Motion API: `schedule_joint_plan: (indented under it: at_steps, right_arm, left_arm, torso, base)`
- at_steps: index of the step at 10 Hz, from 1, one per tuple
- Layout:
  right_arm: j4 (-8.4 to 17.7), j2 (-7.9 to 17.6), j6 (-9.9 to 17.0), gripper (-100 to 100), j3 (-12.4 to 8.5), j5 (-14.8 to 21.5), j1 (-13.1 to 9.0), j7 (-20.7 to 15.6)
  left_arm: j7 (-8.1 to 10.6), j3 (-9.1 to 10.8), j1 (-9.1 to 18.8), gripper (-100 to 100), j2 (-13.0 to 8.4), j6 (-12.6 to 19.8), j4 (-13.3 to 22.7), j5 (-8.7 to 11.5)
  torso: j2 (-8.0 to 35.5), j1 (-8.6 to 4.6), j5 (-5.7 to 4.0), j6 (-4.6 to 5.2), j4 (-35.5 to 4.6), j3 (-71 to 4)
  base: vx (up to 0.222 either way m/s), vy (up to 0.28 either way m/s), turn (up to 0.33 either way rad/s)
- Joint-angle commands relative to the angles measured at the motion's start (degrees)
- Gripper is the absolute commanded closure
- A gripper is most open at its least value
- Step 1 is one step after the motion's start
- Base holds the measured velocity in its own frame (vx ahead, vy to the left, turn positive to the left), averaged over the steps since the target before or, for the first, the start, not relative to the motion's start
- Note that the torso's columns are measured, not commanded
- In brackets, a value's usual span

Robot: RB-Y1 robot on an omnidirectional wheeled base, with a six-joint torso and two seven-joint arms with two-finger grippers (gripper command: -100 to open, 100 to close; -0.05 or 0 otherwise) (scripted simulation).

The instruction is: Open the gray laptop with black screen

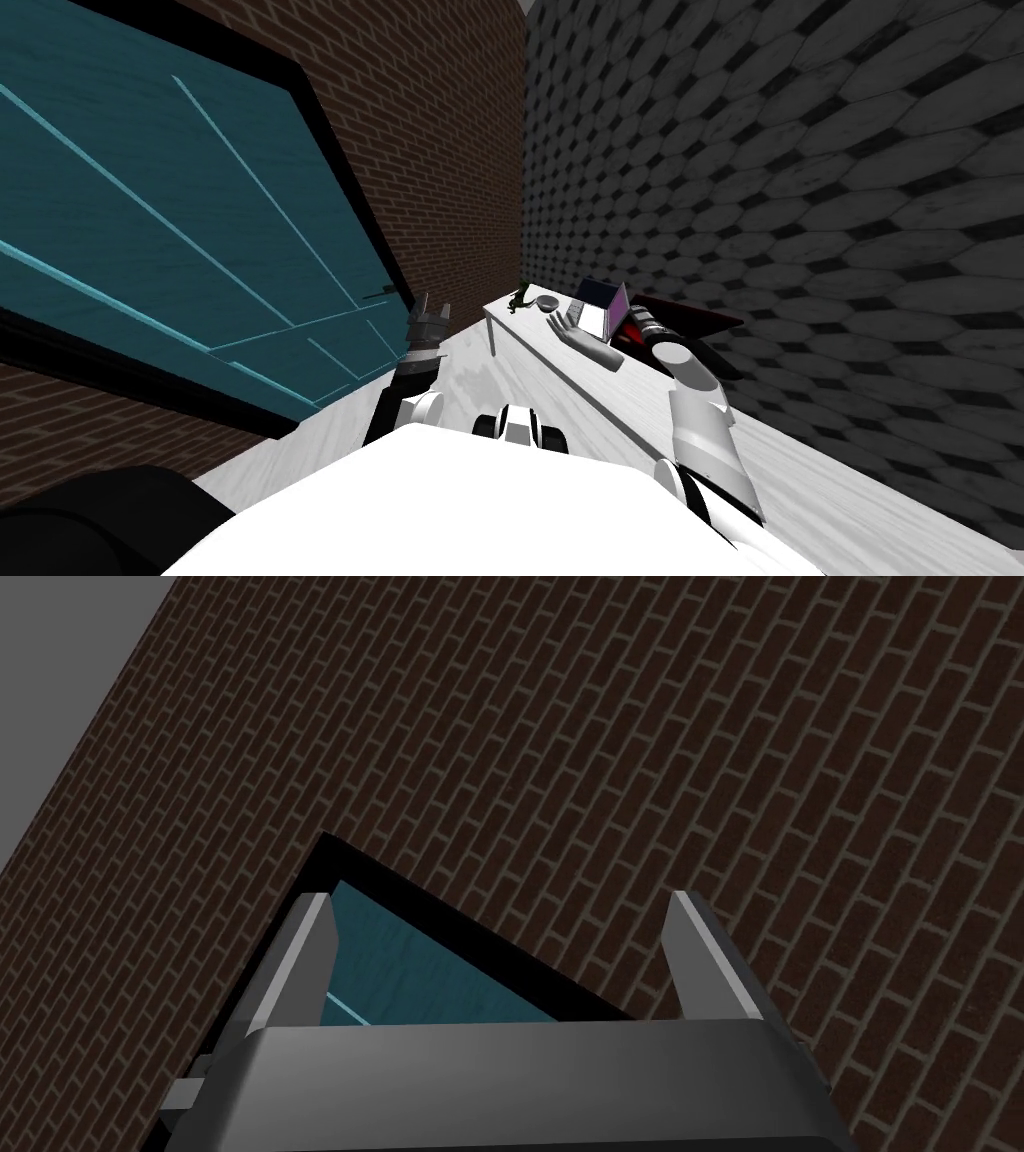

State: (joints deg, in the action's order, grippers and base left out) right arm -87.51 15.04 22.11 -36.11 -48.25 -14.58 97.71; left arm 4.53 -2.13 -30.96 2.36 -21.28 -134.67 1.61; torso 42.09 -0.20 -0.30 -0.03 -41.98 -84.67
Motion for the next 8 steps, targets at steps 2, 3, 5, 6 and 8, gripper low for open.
schedule_joint_plan:
  at_steps: [2,3,5,6,8]
  right_arm:
    - [1.1,1.3,0.4,100,0.6,0.0,0.0,-1.1]
    - [3.0,2.6,0.4,100,0.0,1.5,-1.0,-1.8]
    - [5.4,3.9,0.4,100,-0.6,3.0,-1.9,-2.6]
    - [7.0,5.2,0.4,100,-1.2,4.5,-2.9,-3.3]
    - [7.6,5.2,0.4,100,-1.2,4.5,-2.9,-3.3]
  left_arm:
    - [0.0,0.0,0.0,0,0.0,0.0,0.0,0.0]
    - [0.0,-0.01,0.0,0,0.0,0.0,0.0,0.0]
    - [0.0,-0.01,0.0,0,0.0,0.0,0.0,0.0]
    - [0.0,-0.01,0.0,0,0.0,0.0,0.0,0.0]
    - [0.0,-0.01,0.0,0,0.0,0.0,0.0,0.0]
  torso:
    - [0.0,-0.13,0.03,-0.03,-0.1,0.0]
    - [0.0,-0.05,0.06,-0.16,-0.1,0.0]
    - [-0.1,0.11,0.05,-0.05,0.0,-0.1]
    - [-0.2,0.06,-0.03,-0.16,0.1,-0.1]
    - [-0.3,0.16,-0.02,-0.22,0.1,-0.2]
  base:
    - [0.01,0.031,0.044]
    - [-0.039,0.064,0.224]
    - [-0.019,0.042,0.117]
    - [-0.03,0.069,0.203]
    - [-0.017,0.037,0.037]
